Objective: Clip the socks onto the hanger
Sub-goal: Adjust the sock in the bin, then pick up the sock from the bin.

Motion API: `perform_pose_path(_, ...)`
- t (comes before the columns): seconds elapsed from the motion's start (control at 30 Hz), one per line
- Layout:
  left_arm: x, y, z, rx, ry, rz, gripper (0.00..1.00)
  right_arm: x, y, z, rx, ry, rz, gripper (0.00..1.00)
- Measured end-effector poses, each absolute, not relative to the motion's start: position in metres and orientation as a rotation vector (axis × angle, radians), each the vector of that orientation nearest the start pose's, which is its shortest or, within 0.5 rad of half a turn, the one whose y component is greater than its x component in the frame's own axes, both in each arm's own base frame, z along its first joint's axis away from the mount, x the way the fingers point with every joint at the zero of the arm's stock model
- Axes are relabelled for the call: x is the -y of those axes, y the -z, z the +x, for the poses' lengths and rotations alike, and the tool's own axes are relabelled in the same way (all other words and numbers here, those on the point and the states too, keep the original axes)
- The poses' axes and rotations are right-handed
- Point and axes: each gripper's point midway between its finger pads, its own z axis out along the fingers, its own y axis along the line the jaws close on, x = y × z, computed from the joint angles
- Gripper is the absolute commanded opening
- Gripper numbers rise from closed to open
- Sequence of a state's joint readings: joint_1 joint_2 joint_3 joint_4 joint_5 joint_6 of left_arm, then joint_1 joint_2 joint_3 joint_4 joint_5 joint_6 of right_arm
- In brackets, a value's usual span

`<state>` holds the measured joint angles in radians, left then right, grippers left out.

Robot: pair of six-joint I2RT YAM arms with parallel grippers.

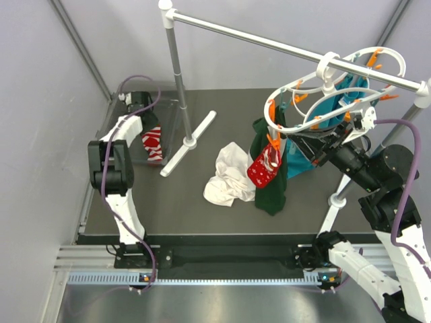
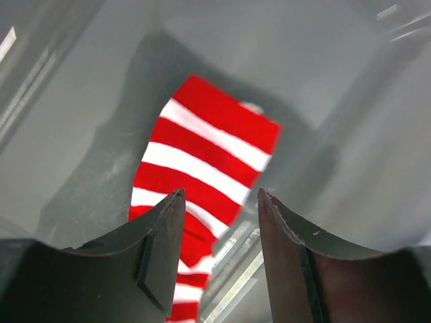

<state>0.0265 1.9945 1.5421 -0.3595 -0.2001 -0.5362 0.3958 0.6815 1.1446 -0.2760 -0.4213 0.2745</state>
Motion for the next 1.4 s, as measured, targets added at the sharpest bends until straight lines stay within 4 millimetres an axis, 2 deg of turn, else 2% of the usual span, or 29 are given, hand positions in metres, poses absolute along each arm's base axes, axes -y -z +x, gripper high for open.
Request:
perform_pose_path(0.1, -0.030, -0.060, 0.517, -2.312, -0.090, -0.732, 0.53, -0.168, -0.446, 0.190, -1.383, -0.843, -0.448, 0.00)
perform_pose_path(0.2, -0.039, -0.035, 0.516, -2.351, -0.181, -0.732, 0.53, -0.169, -0.446, 0.190, -1.384, -0.843, -0.449, 0.00)
perform_pose_path(0.23, -0.042, -0.033, 0.520, -2.343, -0.205, -0.736, 0.53, -0.169, -0.446, 0.191, -1.385, -0.843, -0.449, 0.00)
perform_pose_path(0.37, -0.048, -0.035, 0.532, -2.318, -0.242, -0.730, 0.47, -0.169, -0.445, 0.192, -1.389, -0.843, -0.448, 0.00)
perform_pose_path(0.4, -0.049, -0.033, 0.534, -2.315, -0.249, -0.730, 0.39, -0.169, -0.445, 0.193, -1.390, -0.842, -0.448, 0.00)
perform_pose_path(0.5, -0.051, -0.035, 0.542, -2.296, -0.257, -0.713, 0.21, -0.170, -0.444, 0.194, -1.395, -0.842, -0.447, 0.00)
perform_pose_path(0.53, -0.052, -0.034, 0.543, -2.293, -0.261, -0.708, 0.10, -0.170, -0.444, 0.195, -1.394, -0.841, -0.446, 0.00)
perform_pose_path(0.63, -0.052, -0.035, 0.547, -2.288, -0.262, -0.690, 0.00, -0.170, -0.443, 0.196, -1.395, -0.839, -0.444, 0.00)
perform_pose_path(0.83, -0.050, -0.036, 0.548, -2.305, -0.234, -0.674, 0.00, -0.170, -0.443, 0.197, -1.396, -0.838, -0.444, 0.00)
perform_pose_path(0.97, -0.040, -0.045, 0.543, -2.314, -0.148, -0.686, 0.00, -0.171, -0.442, 0.199, -1.399, -0.837, -0.441, 0.00)
perform_pose_path(1.07, -0.022, -0.065, 0.526, -2.312, -0.016, -0.706, 0.00, -0.171, -0.442, 0.199, -1.399, -0.836, -0.440, 0.00)
perform_pose_path(1.13, -0.010, -0.092, 0.515, -2.273, 0.076, -0.711, 0.00, -0.170, -0.442, 0.200, -1.399, -0.835, -0.438, 0.00)
perform_pose_path(1.3, 0.031, -0.194, 0.490, -2.060, 0.364, -0.642, 0.00, -0.169, -0.441, 0.201, -1.404, -0.827, -0.428, 0.00)
perform_pose_path(1.33, 0.044, -0.217, 0.480, -2.010, 0.427, -0.605, 0.00, -0.169, -0.441, 0.202, -1.405, -0.824, -0.424, 0.00)
perform_pose_path(1.4, 0.066, -0.248, 0.458, -1.941, 0.519, -0.531, 0.00, -0.168, -0.441, 0.203, -1.407, -0.820, -0.418, 0.00)
